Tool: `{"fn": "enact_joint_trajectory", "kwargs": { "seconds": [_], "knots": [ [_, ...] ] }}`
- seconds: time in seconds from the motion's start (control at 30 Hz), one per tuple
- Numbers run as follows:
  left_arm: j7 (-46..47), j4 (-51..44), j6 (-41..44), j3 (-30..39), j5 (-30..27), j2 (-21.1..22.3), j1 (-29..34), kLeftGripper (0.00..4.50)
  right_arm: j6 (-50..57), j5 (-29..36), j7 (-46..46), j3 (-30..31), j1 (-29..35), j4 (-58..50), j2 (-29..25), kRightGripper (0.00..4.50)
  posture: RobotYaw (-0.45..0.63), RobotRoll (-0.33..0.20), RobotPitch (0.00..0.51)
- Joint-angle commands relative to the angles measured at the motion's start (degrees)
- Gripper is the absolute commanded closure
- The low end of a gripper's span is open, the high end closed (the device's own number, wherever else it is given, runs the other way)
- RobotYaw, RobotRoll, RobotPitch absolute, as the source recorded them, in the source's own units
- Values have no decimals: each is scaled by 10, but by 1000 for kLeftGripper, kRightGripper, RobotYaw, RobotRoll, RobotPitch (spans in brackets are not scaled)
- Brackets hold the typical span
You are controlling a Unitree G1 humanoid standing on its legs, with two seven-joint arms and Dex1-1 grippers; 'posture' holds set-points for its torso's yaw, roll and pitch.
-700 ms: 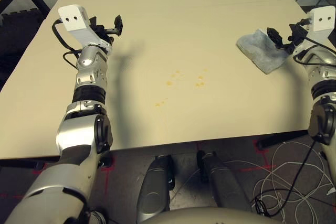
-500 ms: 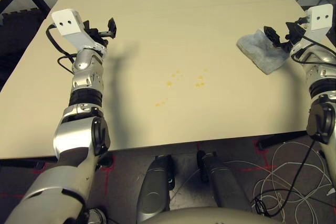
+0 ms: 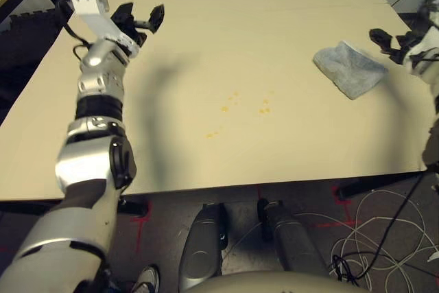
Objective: Wipe the water off the table with a rag.
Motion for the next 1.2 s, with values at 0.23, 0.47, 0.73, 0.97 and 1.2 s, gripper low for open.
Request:
{"fn": "enact_joint_trajectory", "kwargs": {
  "seconds": [0.23, 0.47, 0.73, 0.97, 1.2],
  "knots": [
    [-175, -19, 94, -62, 10, 15, -26, 0, 246, 68, 42, -25, 71, -111, 9, 21, 0, 0, 196],
    [-208, -59, 131, -76, 3, 5, -7, 0, 212, 76, 5, -38, 78, -82, 51, 21, 8, 0, 208],
    [-202, -115, 163, -74, -3, -2, 15, 0, 139, 98, -62, -85, 47, 1, 93, 21, 32, 0, 221],
    [-185, -163, 192, -66, -14, -6, 35, 0, 85, 107, -84, -104, 16, 40, 115, 21, 52, 0, 226],
    [-165, -213, 222, -65, -31, -10, 65, 0, 34, 101, -99, -100, 1, 56, 124, 21, 59, 0, 225]
  ]
}}
